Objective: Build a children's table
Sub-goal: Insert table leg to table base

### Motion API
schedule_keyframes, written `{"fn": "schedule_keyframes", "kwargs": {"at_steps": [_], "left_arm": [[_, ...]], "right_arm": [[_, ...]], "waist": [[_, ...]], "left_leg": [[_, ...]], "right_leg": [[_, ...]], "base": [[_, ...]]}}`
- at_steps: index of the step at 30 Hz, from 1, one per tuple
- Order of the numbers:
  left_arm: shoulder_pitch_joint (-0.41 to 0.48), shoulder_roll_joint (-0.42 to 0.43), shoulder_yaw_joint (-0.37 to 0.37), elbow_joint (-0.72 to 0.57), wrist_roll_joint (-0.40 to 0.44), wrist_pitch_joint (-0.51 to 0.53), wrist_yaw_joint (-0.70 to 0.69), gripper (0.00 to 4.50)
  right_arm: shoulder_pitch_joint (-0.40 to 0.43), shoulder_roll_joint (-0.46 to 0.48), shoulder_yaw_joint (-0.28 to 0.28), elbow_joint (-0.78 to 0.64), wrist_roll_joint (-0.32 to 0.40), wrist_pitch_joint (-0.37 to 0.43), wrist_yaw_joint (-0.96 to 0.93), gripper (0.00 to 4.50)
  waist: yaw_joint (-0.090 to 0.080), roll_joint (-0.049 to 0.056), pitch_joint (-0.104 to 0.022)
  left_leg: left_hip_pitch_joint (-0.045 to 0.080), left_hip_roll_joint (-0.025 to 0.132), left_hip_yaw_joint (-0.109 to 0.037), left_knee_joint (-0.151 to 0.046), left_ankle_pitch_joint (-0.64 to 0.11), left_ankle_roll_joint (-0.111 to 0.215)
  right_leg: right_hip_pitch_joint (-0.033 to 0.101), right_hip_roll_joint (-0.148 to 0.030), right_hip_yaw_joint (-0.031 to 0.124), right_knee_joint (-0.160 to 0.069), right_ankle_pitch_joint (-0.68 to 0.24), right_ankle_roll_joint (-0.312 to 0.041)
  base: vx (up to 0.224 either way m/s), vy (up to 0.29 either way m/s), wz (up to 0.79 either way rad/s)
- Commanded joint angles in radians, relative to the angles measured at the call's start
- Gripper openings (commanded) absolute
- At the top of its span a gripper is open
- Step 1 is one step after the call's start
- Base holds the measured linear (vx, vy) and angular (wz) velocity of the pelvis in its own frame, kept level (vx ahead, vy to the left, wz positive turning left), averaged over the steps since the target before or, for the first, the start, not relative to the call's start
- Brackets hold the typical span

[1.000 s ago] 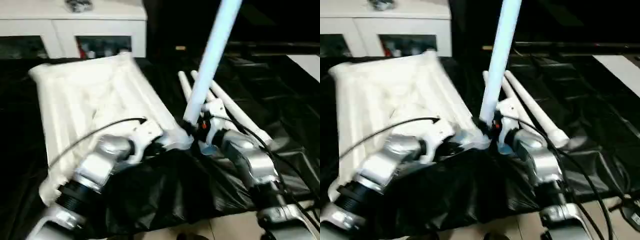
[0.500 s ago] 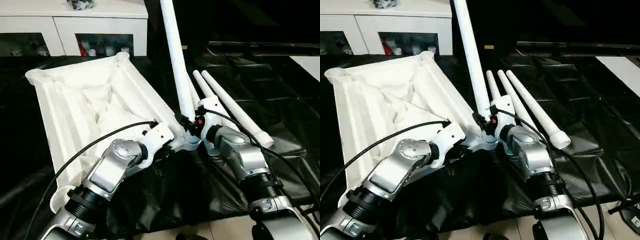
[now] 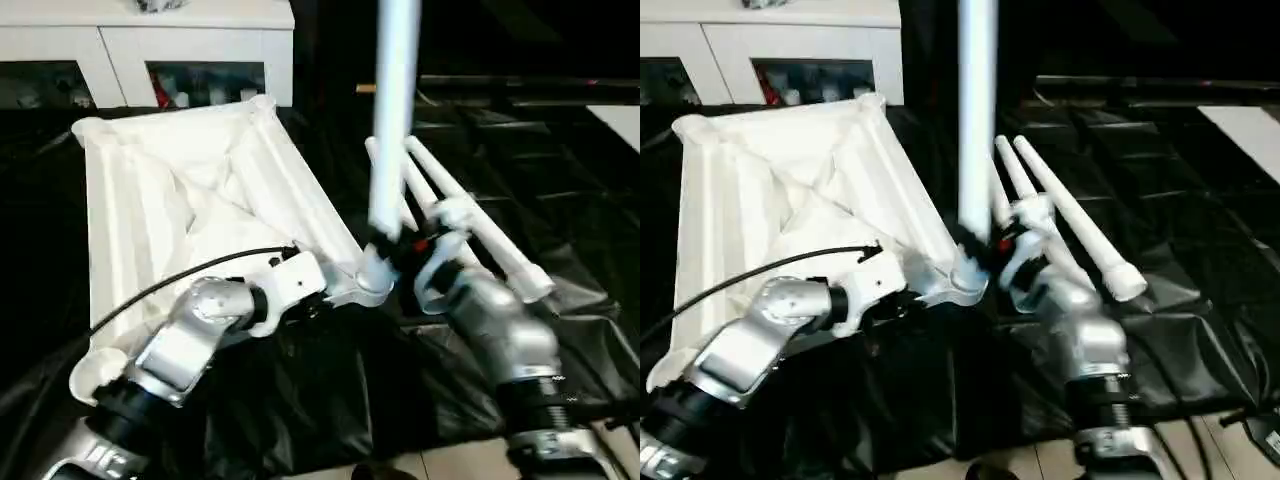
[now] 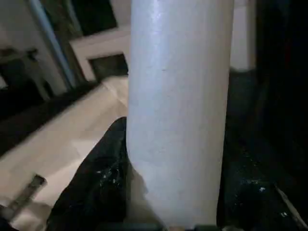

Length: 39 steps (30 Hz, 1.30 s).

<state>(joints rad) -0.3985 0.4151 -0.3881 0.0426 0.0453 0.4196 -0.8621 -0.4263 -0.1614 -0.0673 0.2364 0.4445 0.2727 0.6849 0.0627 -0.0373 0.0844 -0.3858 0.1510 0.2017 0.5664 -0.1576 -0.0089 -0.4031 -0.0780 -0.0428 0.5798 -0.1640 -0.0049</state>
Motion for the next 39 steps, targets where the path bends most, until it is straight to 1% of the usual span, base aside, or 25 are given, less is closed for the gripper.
{"fn": "schedule_keyframes", "kwargs": {"at_steps": [1, 2, 3, 4, 5, 6, 8, 9, 10, 11, 12, 13, 14, 15, 17, 18, 19, 20, 21, 24, 27, 31, 33, 35, 39], "left_arm": [[-0.013, 0.007, 0.058, -0.054, -0.054, 0.012, -0.033, 0.57], [-0.016, 0.01, 0.084, -0.065, -0.083, 0.013, -0.048, 0.68], [-0.02, 0.01, 0.104, -0.072, -0.099, 0.004, -0.05, 0.84], [-0.026, 0.008, 0.138, -0.083, -0.138, 0.003, -0.067, 0.95], [-0.039, 0.002, 0.207, -0.099, -0.233, 0.03, -0.104, 0.95], [-0.045, -0.002, 0.222, -0.098, -0.249, 0.038, -0.105, 1.0], [-0.091, -0.024, 0.299, -0.072, -0.318, 0.088, -0.077, 1.01], [-0.091, -0.024, 0.299, -0.072, -0.318, 0.088, -0.077, 1.01], [-0.142, -0.044, 0.332, -0.026, -0.312, 0.107, -0.017, 1.01], [-0.201, -0.065, 0.352, 0.028, -0.285, 0.118, 0.053, 1.01], [-0.276, -0.097, 0.357, 0.089, -0.236, 0.13, 0.148, 1.01], [-0.335, -0.121, 0.36, 0.135, -0.199, 0.139, 0.222, 1.01], [-0.415, -0.178, 0.34, 0.175, -0.171, 0.136, 0.284, 1.01], [-0.438, -0.205, 0.326, 0.174, -0.174, 0.131, 0.282, 1.01], [-0.468, -0.241, 0.307, 0.171, -0.182, 0.122, 0.279, 1.01], [-0.488, -0.273, 0.303, 0.16, -0.202, 0.117, 0.277, 1.01], [-0.506, -0.304, 0.299, 0.148, -0.221, 0.11, 0.275, 1.01], [-0.523, -0.331, 0.295, 0.136, -0.241, 0.107, 0.271, 1.01], [-0.534, -0.354, 0.29, 0.116, -0.265, 0.11, 0.259, 1.01], [-0.527, -0.397, 0.28, 0.029, -0.35, 0.143, 0.205, 1.01], [-0.515, -0.407, 0.272, 0.009, -0.365, 0.159, 0.201, 1.01], [-0.464, -0.392, 0.325, 0.041, -0.291, 0.139, 0.312, 1.01], [-0.417, -0.373, 0.385, 0.029, -0.263, 0.103, 0.387, 1.01], [-0.383, -0.354, 0.413, 0.019, -0.228, 0.064, 0.44, 1.01], [-0.212, -0.246, 0.458, -0.037, -0.068, 0.054, 0.618, 1.01]], "right_arm": [[0.0, -0.032, -0.022, -0.051, 0.044, 0.02, 0.049, 1.89], [-0.002, -0.047, -0.03, -0.064, 0.058, 0.031, 0.069, 1.89], [-0.003, -0.057, -0.034, -0.074, 0.068, 0.042, 0.081, 1.89], [-0.001, -0.07, -0.034, -0.089, 0.077, 0.056, 0.096, 1.89], [0.007, -0.089, -0.031, -0.116, 0.09, 0.081, 0.119, 1.89], [0.008, -0.091, -0.031, -0.119, 0.091, 0.084, 0.122, 1.89], [0.016, -0.109, -0.025, -0.138, 0.096, 0.099, 0.139, 1.89], [0.016, -0.109, -0.025, -0.138, 0.096, 0.099, 0.139, 1.89], [0.019, -0.112, -0.021, -0.143, 0.091, 0.101, 0.135, 1.89], [0.021, -0.115, -0.016, -0.146, 0.084, 0.104, 0.128, 1.89], [0.023, -0.117, -0.006, -0.144, 0.066, 0.102, 0.117, 1.89], [0.025, -0.12, 0.003, -0.143, 0.054, 0.102, 0.108, 1.89], [0.028, -0.117, 0.027, -0.135, 0.023, 0.086, 0.094, 1.89], [0.028, -0.111, 0.034, -0.13, 0.013, 0.081, 0.084, 1.89], [0.026, -0.101, 0.044, -0.125, 0.0, 0.08, 0.067, 1.89], [0.024, -0.098, 0.049, -0.121, -0.007, 0.08, 0.059, 1.89], [0.022, -0.095, 0.053, -0.117, -0.013, 0.08, 0.053, 1.89], [0.02, -0.093, 0.055, -0.114, -0.019, 0.082, 0.048, 1.89], [0.017, -0.088, 0.058, -0.111, -0.028, 0.081, 0.042, 1.89], [0.009, -0.092, 0.058, -0.095, -0.046, 0.074, 0.03, 1.89], [0.004, -0.1, 0.061, -0.084, -0.053, 0.066, 0.026, 1.89], [0.022, -0.105, 0.055, -0.096, -0.058, 0.065, 0.015, 1.89], [0.036, -0.104, 0.042, -0.128, -0.072, 0.074, -0.035, 1.89], [0.042, -0.103, 0.032, -0.146, -0.088, 0.077, -0.078, 1.89], [0.074, -0.064, -0.01, -0.245, -0.124, 0.152, -0.261, 1.89]], "waist": [[0.008, 0.005, -0.083], [0.011, 0.008, -0.087], [0.013, 0.006, -0.089], [0.016, 0.01, -0.089], [0.016, 0.014, -0.088], [0.018, 0.011, -0.09], [0.018, 0.013, -0.085], [0.02, 0.014, -0.084], [0.021, 0.02, -0.083], [0.022, 0.015, -0.081], [0.023, 0.012, -0.081], [0.03, 0.016, -0.078], [0.032, 0.016, -0.077], [0.032, 0.019, -0.077], [0.033, 0.015, -0.078], [0.034, 0.022, -0.078], [0.032, 0.021, -0.078], [0.032, 0.016, -0.082], [0.035, 0.02, -0.087], [0.034, 0.011, -0.087], [0.033, 0.003, -0.086], [0.03, 0.004, -0.087], [0.028, 0.003, -0.09], [0.027, 0.005, -0.092], [0.025, 0.008, -0.09]], "left_leg": [[0.029, 0.082, -0.029, -0.065, -0.222, 0.016], [0.026, 0.082, -0.029, -0.061, -0.177, 0.024], [0.026, 0.08, -0.027, -0.057, -0.145, 0.034], [0.025, 0.078, -0.026, -0.055, -0.121, 0.046], [0.024, 0.076, -0.026, -0.054, -0.118, 0.048], [0.025, 0.075, -0.025, -0.053, -0.116, 0.047], [0.029, 0.075, -0.024, -0.052, -0.164, 0.034], [0.029, 0.077, -0.026, -0.054, -0.183, 0.029], [0.03, 0.078, -0.028, -0.055, -0.201, 0.019], [0.036, 0.078, -0.027, -0.055, -0.243, 0.001], [0.036, 0.076, -0.027, -0.055, -0.258, -0.005], [0.05, 0.078, -0.027, -0.052, -0.316, -0.029], [0.047, 0.079, -0.036, -0.054, -0.359, -0.054], [0.044, 0.079, -0.039, -0.056, -0.357, -0.059], [0.037, 0.083, -0.043, -0.058, -0.349, -0.064], [0.034, 0.081, -0.045, -0.057, -0.353, -0.063], [0.032, 0.081, -0.043, -0.057, -0.356, -0.061], [0.028, 0.081, -0.042, -0.056, -0.34, -0.057], [0.029, 0.08, -0.04, -0.052, -0.313, -0.045], [0.016, 0.077, -0.038, -0.046, -0.265, -0.01], [0.016, 0.076, -0.033, -0.041, -0.241, 0.016], [0.013, 0.076, -0.034, -0.04, -0.213, 0.026], [0.012, 0.078, -0.035, -0.039, -0.198, 0.024], [0.016, 0.08, -0.036, -0.04, -0.194, 0.02], [0.021, 0.083, -0.035, -0.046, -0.191, 0.0]], "right_leg": [[0.035, -0.078, 0.047, -0.051, -0.157, -0.223], [0.041, -0.078, 0.044, -0.042, -0.104, -0.239], [0.044, -0.072, 0.041, -0.036, -0.054, -0.253], [0.044, -0.071, 0.04, -0.032, -0.021, -0.262], [0.046, -0.071, 0.04, -0.032, -0.018, -0.267], [0.049, -0.071, 0.038, -0.03, -0.016, -0.272], [0.043, -0.066, 0.037, -0.035, -0.069, -0.279], [0.043, -0.068, 0.037, -0.038, -0.1, -0.275], [0.043, -0.068, 0.038, -0.04, -0.128, -0.269], [0.037, -0.066, 0.038, -0.046, -0.183, -0.253], [0.037, -0.067, 0.039, -0.05, -0.212, -0.244], [0.023, -0.067, 0.04, -0.059, -0.285, -0.22], [0.028, -0.074, 0.039, -0.065, -0.36, -0.187], [0.03, -0.077, 0.039, -0.066, -0.369, -0.179], [0.033, -0.081, 0.038, -0.067, -0.363, -0.176], [0.033, -0.082, 0.038, -0.065, -0.355, -0.179], [0.034, -0.081, 0.038, -0.066, -0.345, -0.18], [0.039, -0.082, 0.038, -0.063, -0.316, -0.189], [0.039, -0.082, 0.038, -0.06, -0.272, -0.201], [0.048, -0.083, 0.036, -0.054, -0.226, -0.225], [0.047, -0.08, 0.034, -0.057, -0.247, -0.226], [0.05, -0.075, 0.031, -0.056, -0.257, -0.199], [0.05, -0.073, 0.03, -0.054, -0.248, -0.189], [0.047, -0.071, 0.028, -0.053, -0.234, -0.185], [0.039, -0.064, 0.027, -0.046, -0.219, -0.169]], "base": [[0.0, 0.0, 0.0], [0.0, 0.0, 0.0], [0.0, 0.0, 0.0], [0.0, 0.0, 0.0], [0.0, 0.0, 0.0], [0.0, 0.0, 0.0], [0.0, 0.0, 0.0], [0.0, 0.0, 0.0], [0.0, 0.0, 0.0], [0.0, 0.0, 0.0], [-0.053, 0.004, 0.09], [-0.053, 0.004, 0.09], [-0.057, 0.008, 0.1], [0.0, 0.0, 0.0], [0.0, 0.0, 0.0], [0.0, 0.0, 0.0], [0.0, 0.0, 0.0], [0.0, 0.0, 0.0], [0.0, 0.0, 0.0], [0.0, 0.0, 0.0], [0.0, 0.0, 0.0], [0.0, 0.0, 0.0], [0.0, 0.0, 0.0], [0.0, 0.0, 0.0], [0.0, 0.0, 0.0]]}}
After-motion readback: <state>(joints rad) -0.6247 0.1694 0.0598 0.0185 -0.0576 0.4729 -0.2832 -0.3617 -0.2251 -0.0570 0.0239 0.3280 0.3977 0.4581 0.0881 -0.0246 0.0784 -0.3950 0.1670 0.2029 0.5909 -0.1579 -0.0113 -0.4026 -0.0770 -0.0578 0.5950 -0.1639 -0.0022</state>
